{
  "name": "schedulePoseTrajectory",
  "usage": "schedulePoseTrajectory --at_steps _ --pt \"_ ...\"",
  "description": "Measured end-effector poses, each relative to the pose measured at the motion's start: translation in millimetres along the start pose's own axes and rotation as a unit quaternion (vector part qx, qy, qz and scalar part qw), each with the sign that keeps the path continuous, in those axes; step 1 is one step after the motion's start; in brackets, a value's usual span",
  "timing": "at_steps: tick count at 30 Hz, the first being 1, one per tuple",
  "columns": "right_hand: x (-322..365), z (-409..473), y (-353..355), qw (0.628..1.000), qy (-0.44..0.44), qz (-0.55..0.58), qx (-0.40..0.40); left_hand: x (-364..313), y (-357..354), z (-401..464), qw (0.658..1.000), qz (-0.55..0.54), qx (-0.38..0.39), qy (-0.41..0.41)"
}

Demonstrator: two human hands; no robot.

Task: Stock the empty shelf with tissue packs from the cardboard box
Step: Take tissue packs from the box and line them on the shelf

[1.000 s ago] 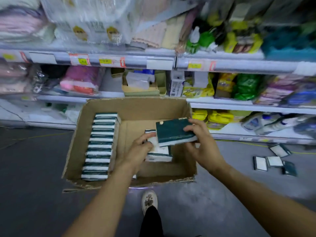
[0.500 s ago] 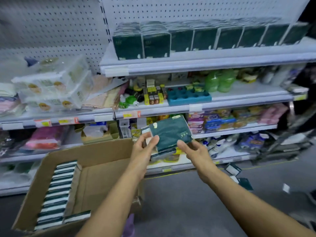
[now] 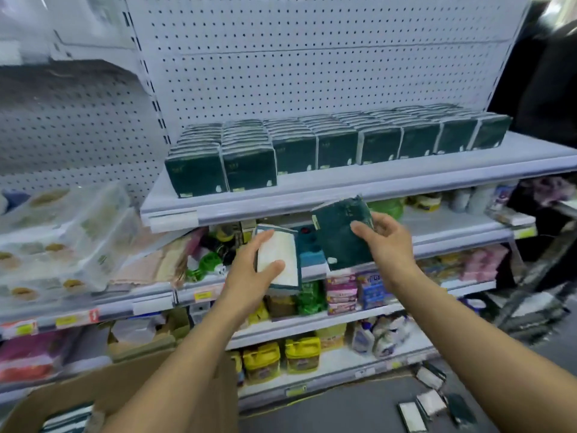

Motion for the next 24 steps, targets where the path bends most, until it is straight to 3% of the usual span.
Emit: schedulePoseTrajectory --at_steps 3,8,15,22,24 --pt "32.1 50.3 -23.3 0.99 0.103 -0.091 0.034 -16.8 1.4 38.1 1.0 -0.011 0.017 -0.015" --pt "81.0 106.5 -73.0 0.935 0.254 -0.234 0.081 -24.6 1.9 85.4 0.998 0.004 0.054 0.032" --pt "56.7 172.5 -128.0 0.83 0.295 -0.426 0.208 -29.2 13.2 123.4 0.997 0.008 0.071 0.033" --pt "35.9 212.0 -140.3 0.741 0.375 -0.476 0.291 -23.3 18.1 134.7 0.996 -0.003 0.081 0.041" --pt "32.9 221.0 -143.0 0.733 0.386 -0.469 0.307 -24.1 18.2 137.9 0.996 -0.012 0.074 0.047"
Point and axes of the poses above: each hand's wrist, its own z-axis towards the middle knuckle, its own y-axis out of the back of the hand, x = y × z, the point moved 6 cm from there along z, towards the middle knuckle, and after that the axes turned 11 degrees about z, right-handed, at the moved point
